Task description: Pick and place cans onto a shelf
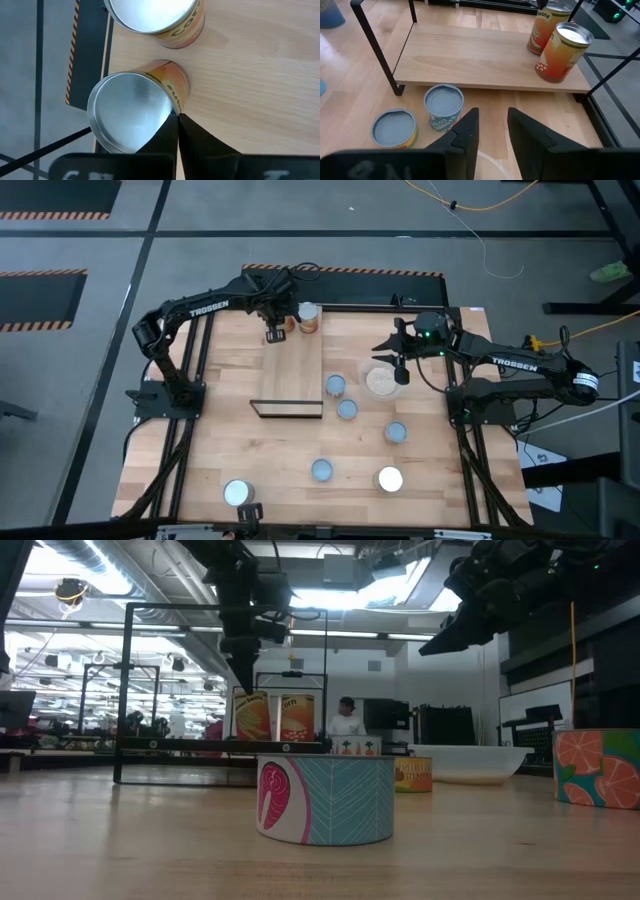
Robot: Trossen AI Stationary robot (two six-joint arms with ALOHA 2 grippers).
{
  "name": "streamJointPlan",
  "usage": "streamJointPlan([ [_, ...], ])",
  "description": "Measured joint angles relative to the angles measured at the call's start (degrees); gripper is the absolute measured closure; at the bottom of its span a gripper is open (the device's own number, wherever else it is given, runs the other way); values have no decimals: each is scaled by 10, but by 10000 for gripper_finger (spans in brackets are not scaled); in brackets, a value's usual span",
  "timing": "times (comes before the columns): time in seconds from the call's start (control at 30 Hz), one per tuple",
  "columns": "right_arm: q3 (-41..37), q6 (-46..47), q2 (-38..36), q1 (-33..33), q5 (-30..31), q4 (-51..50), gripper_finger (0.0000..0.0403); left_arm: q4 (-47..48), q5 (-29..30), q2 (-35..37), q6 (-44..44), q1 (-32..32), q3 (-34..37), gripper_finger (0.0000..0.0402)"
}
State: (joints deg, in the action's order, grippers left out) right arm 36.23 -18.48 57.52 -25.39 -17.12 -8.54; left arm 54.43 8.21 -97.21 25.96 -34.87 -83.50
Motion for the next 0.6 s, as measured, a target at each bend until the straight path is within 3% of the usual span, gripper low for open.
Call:
streamJointPlan([
  [0.6, 0, 0, 0, 0, 0, 0, 295, -1, 0, 0, 1, 0, 0, 370],
])
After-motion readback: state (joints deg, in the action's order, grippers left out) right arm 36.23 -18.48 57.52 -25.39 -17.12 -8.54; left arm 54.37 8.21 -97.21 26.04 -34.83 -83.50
